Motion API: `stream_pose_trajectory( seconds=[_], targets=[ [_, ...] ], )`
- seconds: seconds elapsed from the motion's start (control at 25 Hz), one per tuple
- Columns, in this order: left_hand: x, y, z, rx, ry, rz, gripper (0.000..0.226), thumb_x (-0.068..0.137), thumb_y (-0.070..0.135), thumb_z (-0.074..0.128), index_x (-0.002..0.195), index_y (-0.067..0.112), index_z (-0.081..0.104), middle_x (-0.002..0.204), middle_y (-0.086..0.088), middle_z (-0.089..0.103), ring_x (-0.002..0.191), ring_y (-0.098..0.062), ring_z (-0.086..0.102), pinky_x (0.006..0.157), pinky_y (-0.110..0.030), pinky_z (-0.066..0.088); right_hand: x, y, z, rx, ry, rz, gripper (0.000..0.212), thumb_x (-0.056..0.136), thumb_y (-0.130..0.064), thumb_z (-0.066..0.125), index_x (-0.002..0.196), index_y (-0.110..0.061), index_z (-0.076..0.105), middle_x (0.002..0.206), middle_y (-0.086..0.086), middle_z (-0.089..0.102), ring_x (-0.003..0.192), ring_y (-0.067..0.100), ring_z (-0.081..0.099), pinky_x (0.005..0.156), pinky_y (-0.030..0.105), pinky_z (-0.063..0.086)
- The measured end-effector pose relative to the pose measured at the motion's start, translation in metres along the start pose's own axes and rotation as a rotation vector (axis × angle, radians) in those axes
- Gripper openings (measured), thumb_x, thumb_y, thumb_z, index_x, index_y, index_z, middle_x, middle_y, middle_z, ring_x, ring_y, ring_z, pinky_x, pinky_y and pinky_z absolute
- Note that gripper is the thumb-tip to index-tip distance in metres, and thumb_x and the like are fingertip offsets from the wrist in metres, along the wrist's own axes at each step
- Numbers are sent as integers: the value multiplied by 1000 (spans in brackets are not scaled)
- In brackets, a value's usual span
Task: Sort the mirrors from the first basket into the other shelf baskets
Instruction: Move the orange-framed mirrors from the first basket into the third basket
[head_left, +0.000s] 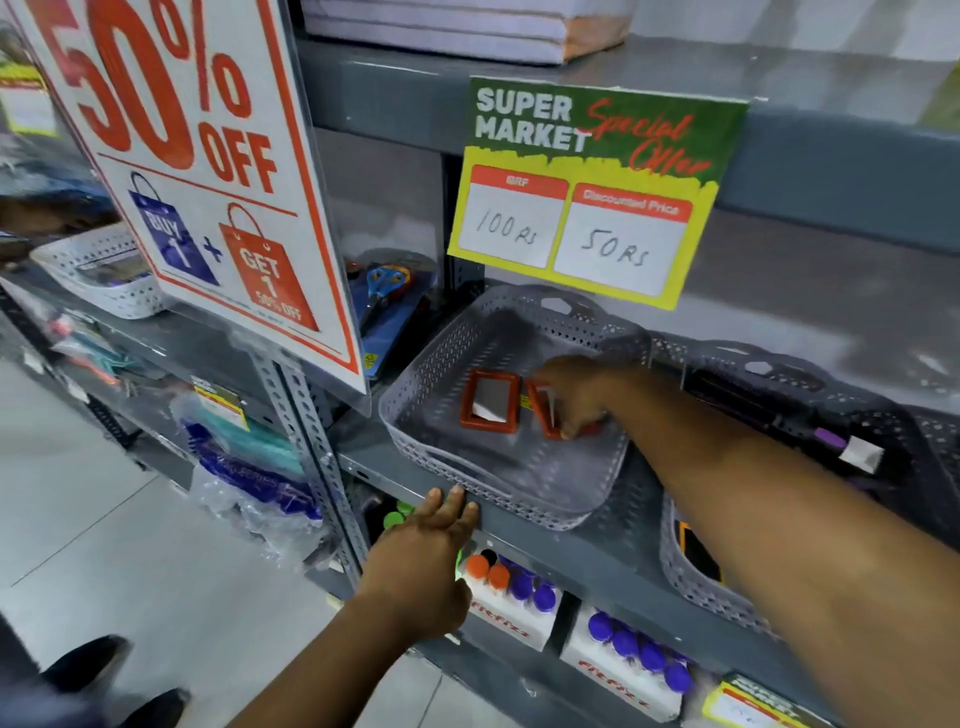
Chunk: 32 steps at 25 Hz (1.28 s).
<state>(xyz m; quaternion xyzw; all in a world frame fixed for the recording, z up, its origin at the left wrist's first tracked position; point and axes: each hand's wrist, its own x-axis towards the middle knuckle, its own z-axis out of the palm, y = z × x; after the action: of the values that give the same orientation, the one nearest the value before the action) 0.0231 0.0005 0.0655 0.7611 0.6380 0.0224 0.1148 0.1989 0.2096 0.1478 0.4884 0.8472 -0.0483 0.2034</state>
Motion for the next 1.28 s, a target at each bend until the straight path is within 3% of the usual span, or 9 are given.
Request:
stream_pose_trajectory(
  seconds=[0.16,0.28,0.52,0.68,0.8,1.0,1.08,1.16,1.28],
  targets=[
    [1,-1,2,-50,12,-3,81,87,31,56,151,30,7,159,11,-3,146,-14,-3,114,-39,27,13,3,0,-69,-128,24,121,55,-24,89,152,-28,17,148,11,40,121,31,50,97,41,49],
    [0,-4,6,-75,4,2,82,87,30,56,151,30,5,155,14,-10,145,-13,-5,114,-39,29,10,2,4,15,-130,27,113,55,-21,88,148,-27,25,133,11,53,101,28,59,80,36,54],
    [1,-6,9,-99,-53,-11,88,84,35,57,151,29,0,157,10,-12,145,-15,-9,112,-46,31,-15,9,-8,250,115,71,105,45,-34,82,137,-23,32,115,14,54,93,29,59,78,41,57],
    [0,0,9,-159,-84,-35,93,84,41,60,151,21,-1,156,5,-17,145,-19,-13,116,-44,21,-50,25,-24,313,273,95,113,55,-37,86,149,-25,25,130,17,44,117,36,49,92,39,48],
    [-3,21,10,-114,-106,-71,100,84,48,58,150,13,-8,156,-4,-22,144,-25,-17,116,-45,12,-85,39,-17,352,318,137,112,56,-37,87,150,-26,25,127,16,40,119,35,44,97,43,47],
    [-21,87,35,11,-50,30,99,86,52,51,149,6,-10,157,-14,-20,144,-30,-17,118,-43,2,-139,77,18,383,325,230,87,39,-47,78,118,-29,44,109,10,51,106,28,50,80,32,47],
    [-24,106,45,48,-25,126,98,84,51,54,149,1,0,158,-19,-9,145,-35,-5,116,-46,6,-169,99,31,361,308,320,90,41,-46,78,122,-27,43,109,10,48,103,29,49,81,33,47],
    [-22,112,52,58,-5,194,101,64,48,66,140,-9,31,151,-28,25,137,-45,29,106,-52,30,-200,120,46,346,281,408,98,48,-43,83,133,-22,39,111,12,43,102,30,46,83,35,48],
    [-18,115,59,53,-50,170,97,49,43,67,127,-12,49,137,-32,45,124,-49,45,93,-56,41,-254,154,72,349,309,499,79,43,-43,82,109,-20,47,101,12,54,98,33,54,70,33,44]
  ],
)
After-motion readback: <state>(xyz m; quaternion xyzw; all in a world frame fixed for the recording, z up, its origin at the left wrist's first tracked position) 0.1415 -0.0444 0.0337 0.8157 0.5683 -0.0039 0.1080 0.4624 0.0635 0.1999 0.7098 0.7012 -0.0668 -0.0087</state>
